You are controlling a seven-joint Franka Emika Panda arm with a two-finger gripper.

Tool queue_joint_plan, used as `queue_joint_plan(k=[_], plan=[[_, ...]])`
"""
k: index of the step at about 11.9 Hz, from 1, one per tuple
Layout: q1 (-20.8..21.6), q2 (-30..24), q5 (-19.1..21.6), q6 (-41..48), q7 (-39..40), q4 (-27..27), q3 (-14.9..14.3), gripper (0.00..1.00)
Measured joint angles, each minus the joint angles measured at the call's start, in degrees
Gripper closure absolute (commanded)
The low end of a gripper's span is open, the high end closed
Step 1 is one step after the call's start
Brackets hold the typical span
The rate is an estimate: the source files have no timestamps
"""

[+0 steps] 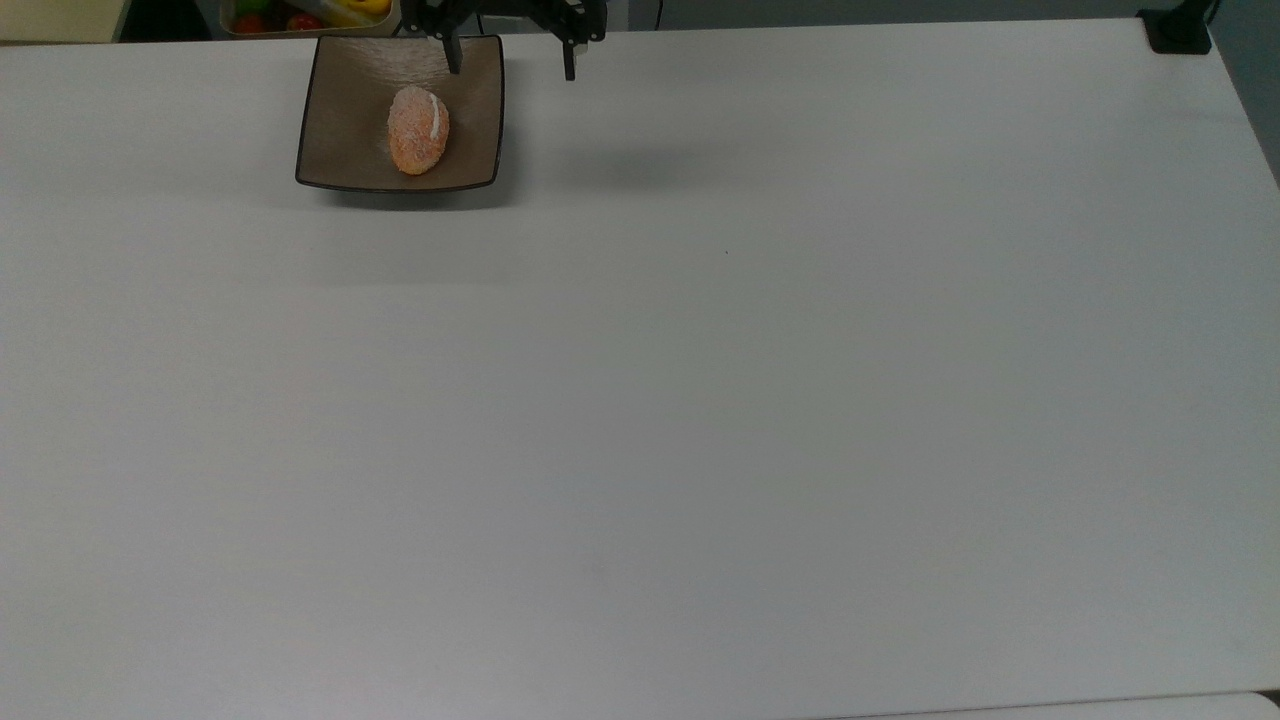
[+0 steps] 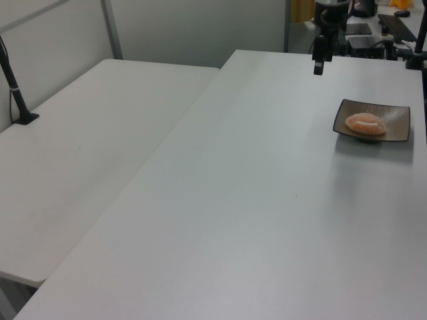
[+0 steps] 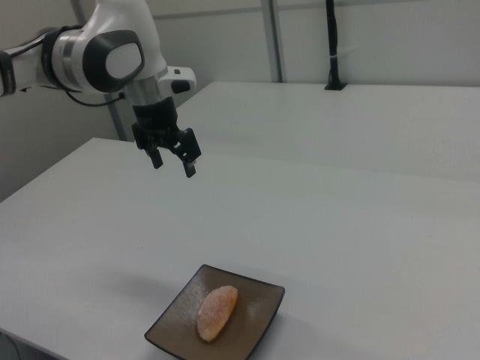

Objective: Bread is placed on a ceramic plate

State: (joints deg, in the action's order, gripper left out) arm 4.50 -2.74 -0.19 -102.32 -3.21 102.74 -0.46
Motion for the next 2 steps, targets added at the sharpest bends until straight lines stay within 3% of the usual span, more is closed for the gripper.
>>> queue_joint_plan(k=[2], plan=[[-0.07, 1.02, 0.00, -0.01, -0.14, -1.51, 0.00, 0.00]])
